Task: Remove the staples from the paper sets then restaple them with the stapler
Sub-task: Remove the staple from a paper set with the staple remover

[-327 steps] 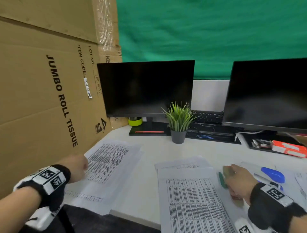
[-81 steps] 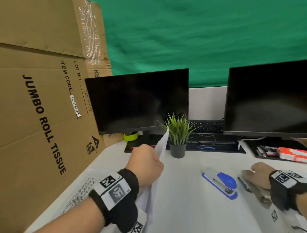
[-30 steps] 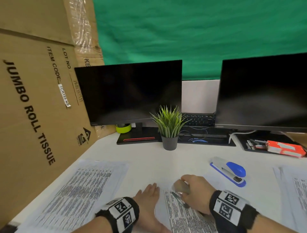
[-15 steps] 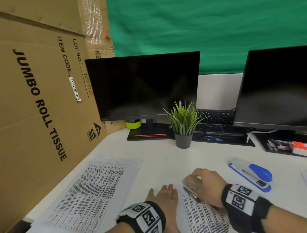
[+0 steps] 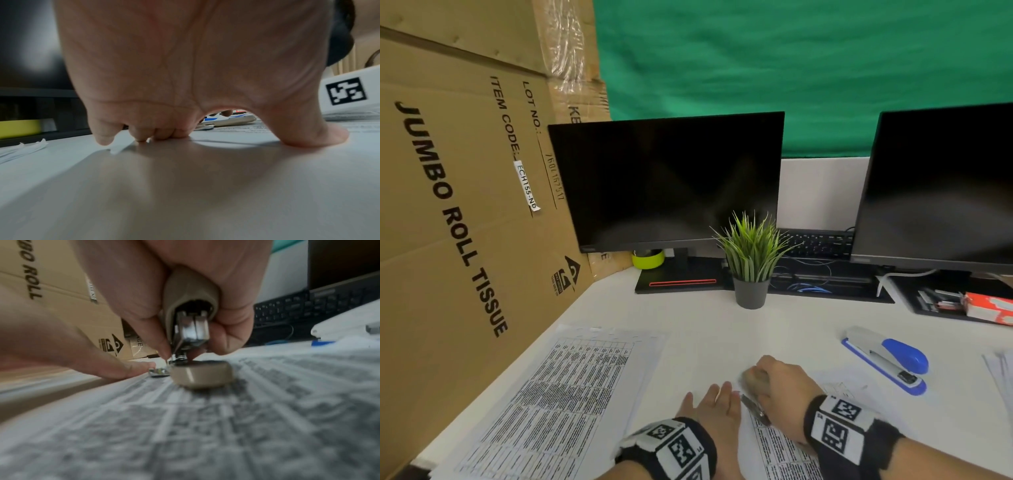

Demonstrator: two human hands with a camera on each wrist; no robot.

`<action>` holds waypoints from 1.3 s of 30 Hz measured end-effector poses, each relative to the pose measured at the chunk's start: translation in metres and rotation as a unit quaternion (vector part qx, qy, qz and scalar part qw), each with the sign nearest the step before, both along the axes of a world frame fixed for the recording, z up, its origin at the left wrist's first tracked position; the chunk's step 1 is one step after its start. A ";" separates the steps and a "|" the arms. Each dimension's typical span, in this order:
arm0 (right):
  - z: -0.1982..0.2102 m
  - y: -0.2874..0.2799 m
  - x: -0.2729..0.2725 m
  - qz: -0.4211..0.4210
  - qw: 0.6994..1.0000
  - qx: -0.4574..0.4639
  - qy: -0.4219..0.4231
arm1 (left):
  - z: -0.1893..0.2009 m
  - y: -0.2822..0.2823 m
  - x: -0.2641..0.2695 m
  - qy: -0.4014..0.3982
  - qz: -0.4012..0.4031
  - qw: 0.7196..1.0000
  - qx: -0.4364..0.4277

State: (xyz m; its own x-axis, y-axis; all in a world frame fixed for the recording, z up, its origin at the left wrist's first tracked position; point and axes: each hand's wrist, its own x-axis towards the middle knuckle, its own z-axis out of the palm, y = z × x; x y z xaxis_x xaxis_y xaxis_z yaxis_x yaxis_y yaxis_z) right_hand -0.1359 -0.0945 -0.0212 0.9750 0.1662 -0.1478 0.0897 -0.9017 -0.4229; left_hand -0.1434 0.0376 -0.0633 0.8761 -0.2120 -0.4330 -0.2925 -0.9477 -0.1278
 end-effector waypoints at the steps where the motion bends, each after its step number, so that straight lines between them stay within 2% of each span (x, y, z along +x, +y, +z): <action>1: 0.000 0.003 0.001 -0.010 1.000 0.007 0.000 | 0.000 0.000 0.001 0.000 -0.002 1.000 0.003; 6: 0.000 0.021 0.020 -0.069 0.997 0.018 0.008 | 0.000 -0.002 0.001 -0.005 0.008 1.000 -0.002; 12: 0.004 0.018 0.022 -0.071 0.996 0.050 -0.010 | 0.003 0.001 0.000 -0.007 0.003 1.000 0.005; 16: 0.015 -0.001 0.019 -0.105 0.991 0.077 -0.033 | 0.008 0.009 -0.005 -0.006 -0.030 0.996 -0.082; 24: 0.012 -0.014 0.002 -0.029 0.999 -0.018 0.010 | 0.015 0.011 -0.009 -0.006 -0.030 0.996 -0.089; 29: 0.002 -0.002 0.011 -0.057 0.998 -0.012 0.011 | 0.004 0.002 -0.001 -0.017 -0.006 1.000 -0.002; 33: -0.004 0.011 0.023 -0.091 0.996 -0.003 0.014 | 0.006 -0.003 0.003 0.015 -0.013 1.000 0.000; 39: 0.008 0.010 0.043 -0.137 0.988 0.076 -0.010 | 0.017 -0.001 0.007 0.064 -0.041 0.997 0.030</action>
